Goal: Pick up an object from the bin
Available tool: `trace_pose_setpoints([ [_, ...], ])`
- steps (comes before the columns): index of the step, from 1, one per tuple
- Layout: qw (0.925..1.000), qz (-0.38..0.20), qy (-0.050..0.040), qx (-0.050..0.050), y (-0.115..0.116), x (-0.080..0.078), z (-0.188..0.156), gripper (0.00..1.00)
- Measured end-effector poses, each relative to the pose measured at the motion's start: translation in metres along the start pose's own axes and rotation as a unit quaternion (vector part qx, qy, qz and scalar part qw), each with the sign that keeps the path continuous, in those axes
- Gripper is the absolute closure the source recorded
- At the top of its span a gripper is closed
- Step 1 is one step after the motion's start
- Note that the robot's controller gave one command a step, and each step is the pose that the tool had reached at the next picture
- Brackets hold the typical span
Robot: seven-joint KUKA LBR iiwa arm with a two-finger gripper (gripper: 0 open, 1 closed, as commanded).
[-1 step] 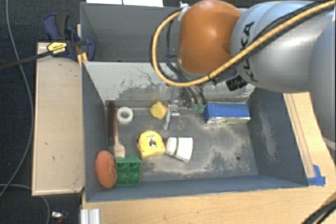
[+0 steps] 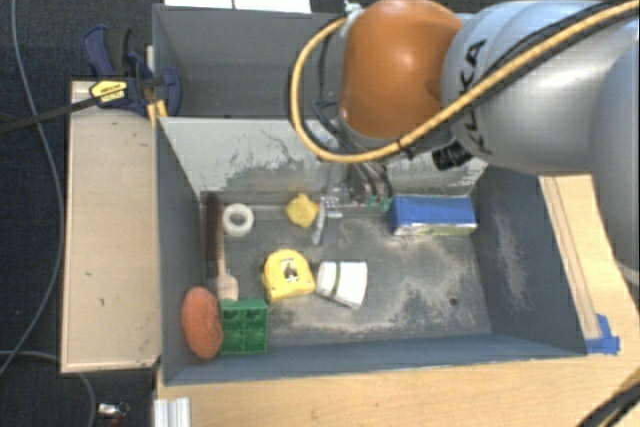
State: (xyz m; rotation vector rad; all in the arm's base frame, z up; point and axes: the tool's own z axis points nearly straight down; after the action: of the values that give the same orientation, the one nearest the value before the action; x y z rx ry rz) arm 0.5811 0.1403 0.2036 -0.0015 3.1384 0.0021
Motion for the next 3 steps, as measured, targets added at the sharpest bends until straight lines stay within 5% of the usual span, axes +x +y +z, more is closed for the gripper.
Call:
trace_pose_setpoints([
  [1, 0.9997, 0.025, -0.0025, -0.001, -0.037, 0.019, 0.064, 0.00],
  [2, 0.9983, -0.058, -0.0071, -0.002, -0.048, 0.011, 0.101, 0.00],
  [3, 0.9992, 0.040, -0.0055, -0.002, -0.082, 0.039, 0.123, 0.00],
])
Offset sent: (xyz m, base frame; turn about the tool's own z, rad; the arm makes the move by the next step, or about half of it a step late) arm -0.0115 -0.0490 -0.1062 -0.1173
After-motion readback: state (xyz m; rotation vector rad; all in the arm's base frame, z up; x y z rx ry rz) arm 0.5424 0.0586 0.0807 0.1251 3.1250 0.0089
